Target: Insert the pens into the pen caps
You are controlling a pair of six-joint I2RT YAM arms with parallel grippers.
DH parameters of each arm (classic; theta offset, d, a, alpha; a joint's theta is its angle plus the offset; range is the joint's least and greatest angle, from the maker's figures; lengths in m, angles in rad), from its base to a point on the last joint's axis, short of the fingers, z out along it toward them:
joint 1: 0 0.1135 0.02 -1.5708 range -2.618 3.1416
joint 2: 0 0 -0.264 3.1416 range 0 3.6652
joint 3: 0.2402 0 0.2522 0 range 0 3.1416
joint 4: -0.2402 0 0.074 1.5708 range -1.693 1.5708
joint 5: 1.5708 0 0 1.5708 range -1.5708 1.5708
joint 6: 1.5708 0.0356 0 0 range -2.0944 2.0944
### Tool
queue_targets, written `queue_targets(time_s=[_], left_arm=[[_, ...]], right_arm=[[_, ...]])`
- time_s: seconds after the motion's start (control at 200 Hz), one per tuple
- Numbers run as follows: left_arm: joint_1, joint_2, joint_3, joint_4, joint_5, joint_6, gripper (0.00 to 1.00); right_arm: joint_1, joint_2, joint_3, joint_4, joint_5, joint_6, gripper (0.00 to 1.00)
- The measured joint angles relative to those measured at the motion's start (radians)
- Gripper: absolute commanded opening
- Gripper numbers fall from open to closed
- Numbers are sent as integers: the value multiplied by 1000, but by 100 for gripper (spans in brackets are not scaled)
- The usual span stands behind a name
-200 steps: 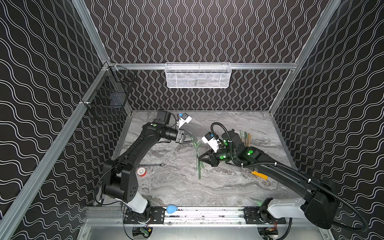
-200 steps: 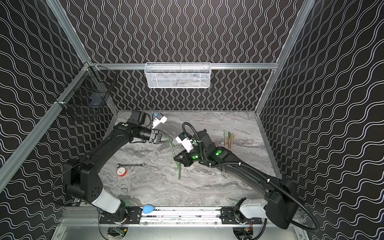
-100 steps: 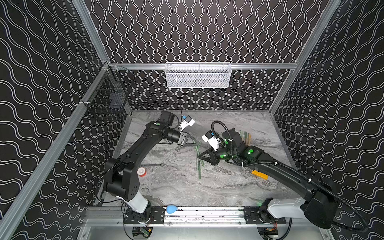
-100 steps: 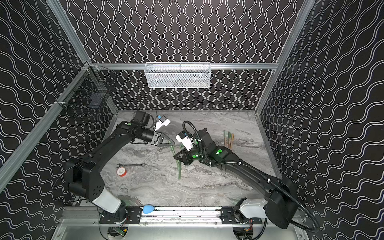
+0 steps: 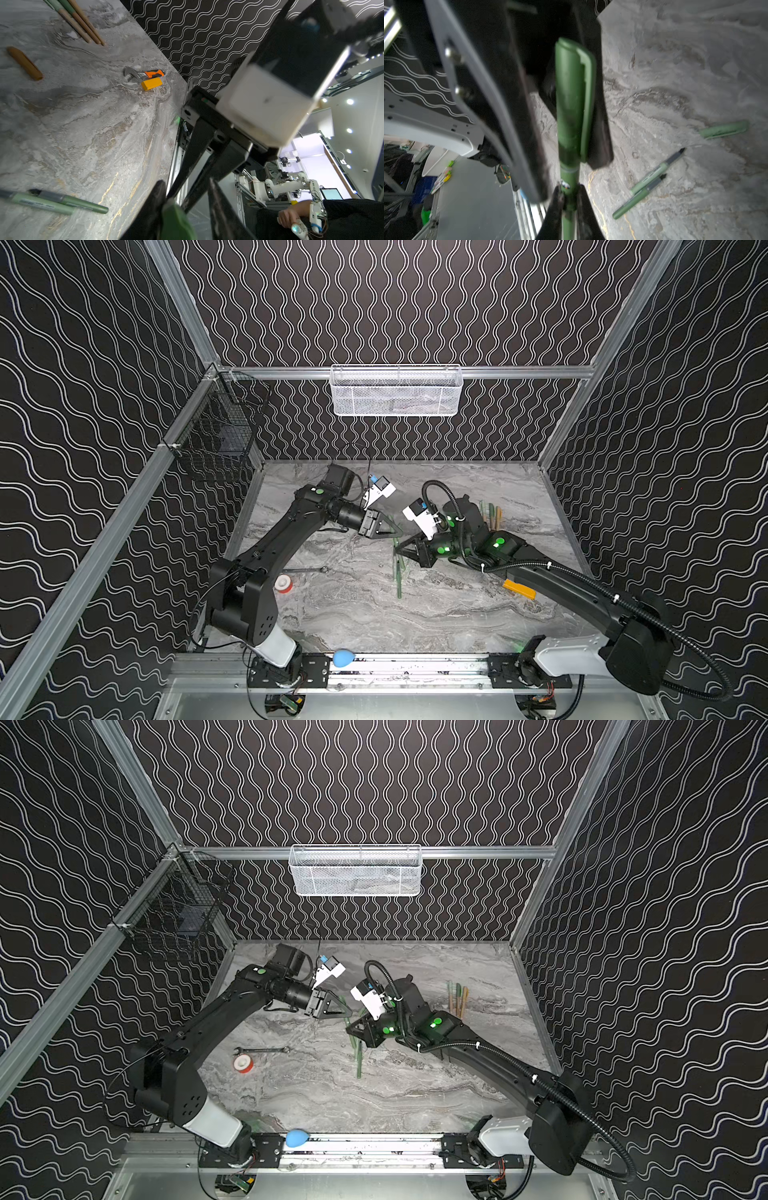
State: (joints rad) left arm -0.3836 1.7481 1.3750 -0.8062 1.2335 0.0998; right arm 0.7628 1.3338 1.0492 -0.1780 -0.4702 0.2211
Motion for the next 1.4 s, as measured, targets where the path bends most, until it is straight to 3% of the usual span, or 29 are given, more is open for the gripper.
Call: queue_targets(time_s=[0.095,0.19,0.285,0.41,0.576,0.716,0.981,1.141,1.281,1.401], left_arm=[[0,-3,2,-11,0,0,38],[2,-7,3,-10,-19,1,12],[4,-8,3,-2,-53,15,0],[4,-9,9,-7,-66,14,0],[5,-8,20,-22,-76,14,0],[19,-9,32,-24,-56,14,0],[50,-18,28,5,-34,3,0],[80,-34,16,39,-3,-37,39],[119,-54,16,76,39,-78,58],[142,-54,18,92,37,-101,61]], right_arm=[[0,3,8,18,10,5,4],[0,3,8,25,4,4,4],[0,4,9,25,0,23,5],[0,6,11,26,2,25,7],[0,20,21,27,2,24,23],[0,49,39,37,-6,25,26],[2,76,56,83,-19,31,7],[2,87,68,110,-24,27,4],[0,93,71,100,-3,25,4],[-3,94,74,71,1,25,4]])
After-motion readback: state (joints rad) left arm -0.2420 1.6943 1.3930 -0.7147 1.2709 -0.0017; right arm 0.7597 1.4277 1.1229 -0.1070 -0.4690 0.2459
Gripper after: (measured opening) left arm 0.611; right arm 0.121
